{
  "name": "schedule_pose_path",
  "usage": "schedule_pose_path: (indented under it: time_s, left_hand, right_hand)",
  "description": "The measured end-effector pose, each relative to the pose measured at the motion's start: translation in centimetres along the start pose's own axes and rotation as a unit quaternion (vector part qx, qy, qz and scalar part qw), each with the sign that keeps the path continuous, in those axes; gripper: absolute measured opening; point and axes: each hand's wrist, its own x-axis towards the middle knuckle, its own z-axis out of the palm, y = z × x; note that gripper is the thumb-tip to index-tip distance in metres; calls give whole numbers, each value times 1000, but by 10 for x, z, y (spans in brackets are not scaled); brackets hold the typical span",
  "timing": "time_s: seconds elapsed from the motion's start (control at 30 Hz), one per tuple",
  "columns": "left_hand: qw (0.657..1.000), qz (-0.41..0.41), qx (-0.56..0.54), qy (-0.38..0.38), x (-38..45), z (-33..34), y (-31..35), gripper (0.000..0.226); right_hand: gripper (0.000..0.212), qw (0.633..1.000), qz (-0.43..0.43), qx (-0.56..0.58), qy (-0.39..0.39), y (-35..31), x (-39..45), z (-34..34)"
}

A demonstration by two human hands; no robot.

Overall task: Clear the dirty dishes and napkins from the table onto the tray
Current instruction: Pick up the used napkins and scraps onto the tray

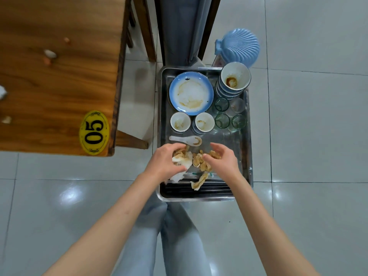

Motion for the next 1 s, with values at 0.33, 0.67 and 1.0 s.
schedule_pose_path:
  time_s: [0.33, 0.67, 1.0]
  left_hand:
    - [997, 36, -52, 53, -66, -118, 69, 55]
    - [979, 44, -76, 182, -154, -279, 34, 48]
    - [979, -33, -16, 200, -202, -393, -106, 45]
  right_hand:
    - [40, 992, -127, -19, 5, -138, -77, -38]
    - [33, 954, -293, -56, -44, -289, -154, 44]
    - [49, 948, -267, -168, -45, -349, -188, 191]
